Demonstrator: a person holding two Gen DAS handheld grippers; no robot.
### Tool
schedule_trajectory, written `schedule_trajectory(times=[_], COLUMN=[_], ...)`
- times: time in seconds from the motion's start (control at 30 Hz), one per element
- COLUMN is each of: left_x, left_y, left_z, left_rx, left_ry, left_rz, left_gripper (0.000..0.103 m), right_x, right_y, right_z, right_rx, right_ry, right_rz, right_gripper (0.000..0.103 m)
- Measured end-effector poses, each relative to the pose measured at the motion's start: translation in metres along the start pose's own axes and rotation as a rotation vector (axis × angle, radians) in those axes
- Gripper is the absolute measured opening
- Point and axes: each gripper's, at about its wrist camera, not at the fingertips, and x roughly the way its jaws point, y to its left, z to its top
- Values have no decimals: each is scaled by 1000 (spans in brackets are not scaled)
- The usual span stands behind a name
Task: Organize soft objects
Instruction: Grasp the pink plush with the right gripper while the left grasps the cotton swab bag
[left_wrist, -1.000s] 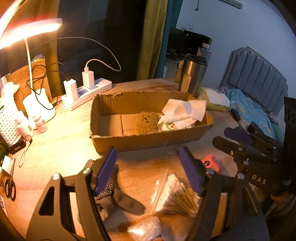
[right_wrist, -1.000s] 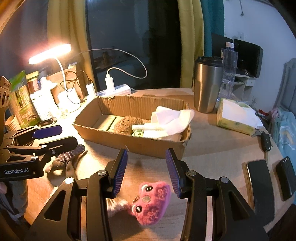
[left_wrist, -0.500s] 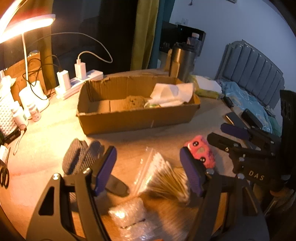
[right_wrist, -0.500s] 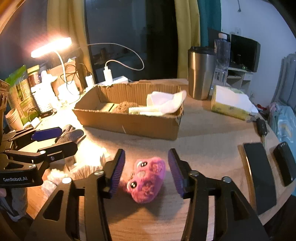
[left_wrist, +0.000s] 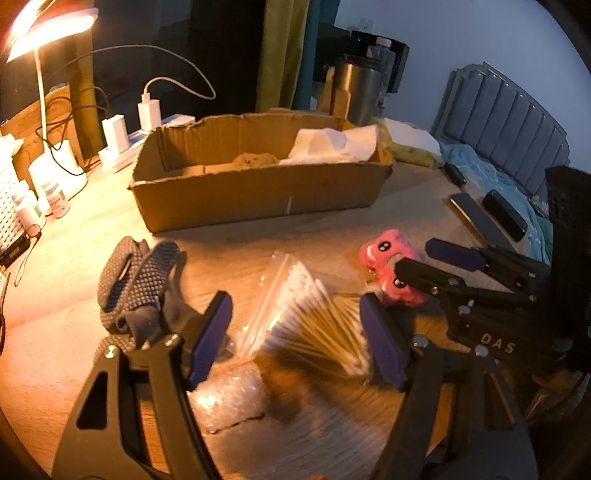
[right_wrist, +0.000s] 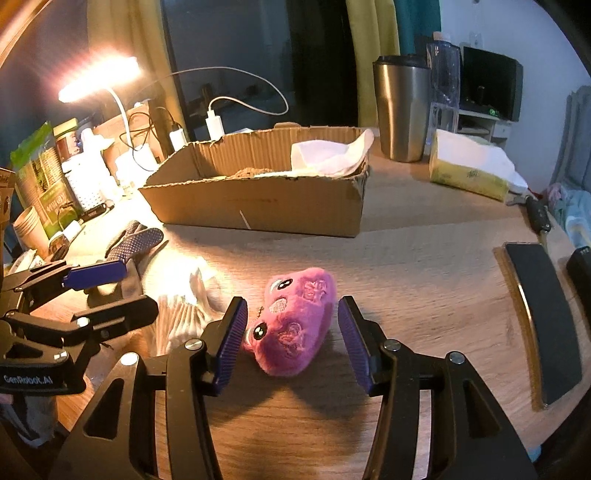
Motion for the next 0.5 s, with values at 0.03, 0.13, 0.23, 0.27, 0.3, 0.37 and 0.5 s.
schedule_trajectory(times=[0.03,0.13,0.23,0.27,0.3,0.37,0.5], left_x=[1,4,7,9,11,16,23], left_y=[-2,-6,-12,-13,-14,-17,-25], left_z=[0,0,0,0,0,0,0], left_rx=[3,7,23,27,29,37,57], left_ry=[5,15,24,29,35,48,73], left_rz=[-2,-17,-18,-15,-15,-13,-5], left_gripper=[78,78,78,78,78,78,78], right_x=[2,10,16,18,19,19,18], right_y=[-1,-4,-7,-9,-9,-9,-12], right_z=[0,0,0,-1,-2,-3,-6], right_rx=[2,15,26,28,30,20,9], right_ry=[2,19,35,44,48,49,45], right_rz=[3,13,20,27,37,40,53], right_gripper=[54,54,54,54,54,54,53])
